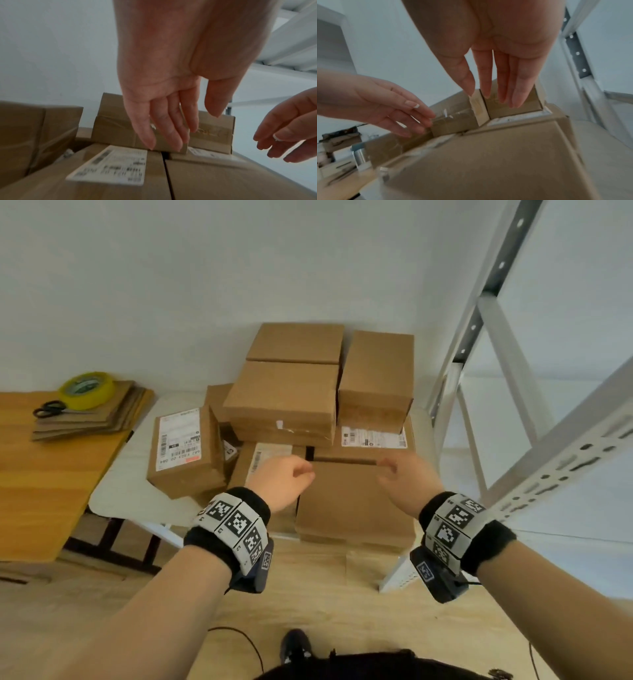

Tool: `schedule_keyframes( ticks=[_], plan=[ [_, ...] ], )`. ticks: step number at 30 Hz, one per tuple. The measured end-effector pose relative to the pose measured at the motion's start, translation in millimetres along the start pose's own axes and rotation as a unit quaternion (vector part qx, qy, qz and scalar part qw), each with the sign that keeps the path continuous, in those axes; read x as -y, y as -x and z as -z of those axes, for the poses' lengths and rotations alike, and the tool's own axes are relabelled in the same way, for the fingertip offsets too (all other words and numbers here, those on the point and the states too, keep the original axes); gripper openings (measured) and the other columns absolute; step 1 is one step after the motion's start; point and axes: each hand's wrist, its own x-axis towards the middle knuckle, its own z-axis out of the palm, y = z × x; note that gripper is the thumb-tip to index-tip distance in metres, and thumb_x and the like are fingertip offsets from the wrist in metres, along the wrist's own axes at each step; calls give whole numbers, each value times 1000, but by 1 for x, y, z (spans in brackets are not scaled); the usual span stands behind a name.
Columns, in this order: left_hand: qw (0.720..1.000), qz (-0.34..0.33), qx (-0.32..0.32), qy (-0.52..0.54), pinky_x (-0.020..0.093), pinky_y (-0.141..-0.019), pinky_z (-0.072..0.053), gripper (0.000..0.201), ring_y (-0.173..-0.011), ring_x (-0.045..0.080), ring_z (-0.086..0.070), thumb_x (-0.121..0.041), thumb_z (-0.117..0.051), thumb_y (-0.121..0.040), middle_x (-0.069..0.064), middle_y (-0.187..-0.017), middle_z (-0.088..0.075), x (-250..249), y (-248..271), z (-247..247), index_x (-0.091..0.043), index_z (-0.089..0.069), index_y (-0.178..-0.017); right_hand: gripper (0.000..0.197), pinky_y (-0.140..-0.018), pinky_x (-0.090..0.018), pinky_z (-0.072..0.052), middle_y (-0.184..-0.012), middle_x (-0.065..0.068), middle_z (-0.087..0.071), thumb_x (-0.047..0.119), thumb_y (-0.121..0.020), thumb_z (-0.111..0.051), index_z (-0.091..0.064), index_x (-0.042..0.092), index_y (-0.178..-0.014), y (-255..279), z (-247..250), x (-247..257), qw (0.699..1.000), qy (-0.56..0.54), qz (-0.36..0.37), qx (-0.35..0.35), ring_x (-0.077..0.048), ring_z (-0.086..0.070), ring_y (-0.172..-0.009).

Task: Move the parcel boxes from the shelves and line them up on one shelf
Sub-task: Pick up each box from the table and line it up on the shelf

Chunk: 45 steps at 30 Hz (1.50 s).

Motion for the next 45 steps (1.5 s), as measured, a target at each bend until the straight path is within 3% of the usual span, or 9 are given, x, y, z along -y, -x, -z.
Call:
schedule_keyframes(
  ticks=[2, 6, 9, 16, 21, 24, 28, 38, 45],
  plan=[
    [1000, 11, -13, -22, 27, -100, -37, 40, -122, 14, -49, -33, -47, -96, 0, -136, -52, 2, 5, -17, -18, -49, -134, 50, -99, -31, -39, -138, -5, -44, 36, -89, -55, -46, 18, -134, 9, -11, -18, 999, 35, -7, 32, -22, -44, -123],
    [993, 29, -35, -108, 35, -112, -29, 60, -136, 20, -33, -42, -51, -92, 7, -149, -36, 4, 13, -49, -14, -36, -143, 94, -114, -46, -15, -157, -4, -2, 66, -74, -59, -14, 30, -148, 24, -35, -44, 990, 96, 6, 103, -31, 1, -143],
    [983, 41, -9, -178, 41, -117, -18, 84, -144, 25, -12, -53, -58, -84, 10, -156, -16, 2, 18, -72, -10, -23, -147, 102, -115, -46, -8, -156, -3, 16, 66, -73, -60, -1, 33, -148, 33, -48, -58, 983, 132, 27, 125, -30, 16, -142],
    [978, 53, -41, -196, 38, -119, -11, 90, -146, 24, -2, -50, -60, -85, 8, -158, -4, -4, 35, -113, -8, -13, -149, 88, -113, -47, -21, -154, 9, 22, 37, -87, -61, 3, 42, -146, 48, -53, -90, 987, 107, 49, 113, -34, 8, -143],
    [991, 94, -92, -9, 30, -114, -19, 84, -144, 20, -14, -30, -68, -84, 5, -158, -5, -11, 52, -134, -15, -17, -149, 86, -110, -41, -33, -153, 11, 22, 35, -85, -64, -4, 43, -146, 57, -45, -112, 989, 69, 69, 114, -27, -12, -142],
    [977, 162, -112, 82, 32, -111, -25, 91, -140, 23, -25, -25, -70, -82, 10, -154, -19, -18, 60, -142, -14, -11, -150, 85, -108, -38, -35, -153, 1, 26, 31, -85, -64, -6, 43, -146, 66, -42, -120, 990, 60, 62, 112, -30, -25, -138],
    [978, 166, -92, 81, 28, -106, -30, 88, -136, 20, -34, -26, -68, -85, 5, -151, -31, -27, 75, -152, -15, -9, -150, 81, -104, -38, -40, -154, -4, 22, 27, -86, -64, -12, 40, -147, 82, -42, -129, 994, 23, 48, 98, -34, -35, -133],
    [971, 89, -161, 155, 25, -103, -31, 94, -135, 18, -36, -26, -75, -78, 4, -149, -35, -33, 114, -136, -21, -14, -149, 85, -102, -40, -42, -156, 0, -1, 40, -77, -69, -18, 34, -145, 140, -25, -105, 997, 3, 73, 8, -26, -26, -138],
    [953, 25, -163, 255, 22, -99, -36, 93, -136, 14, -34, -25, -74, -79, 5, -149, -34, -37, 157, -116, -20, -14, -150, 134, -99, -47, -41, -150, -8, 21, 53, -55, -81, 16, 33, -145, 188, -19, -72, 979, 176, 99, -34, -41, -2, -139]
  ],
)
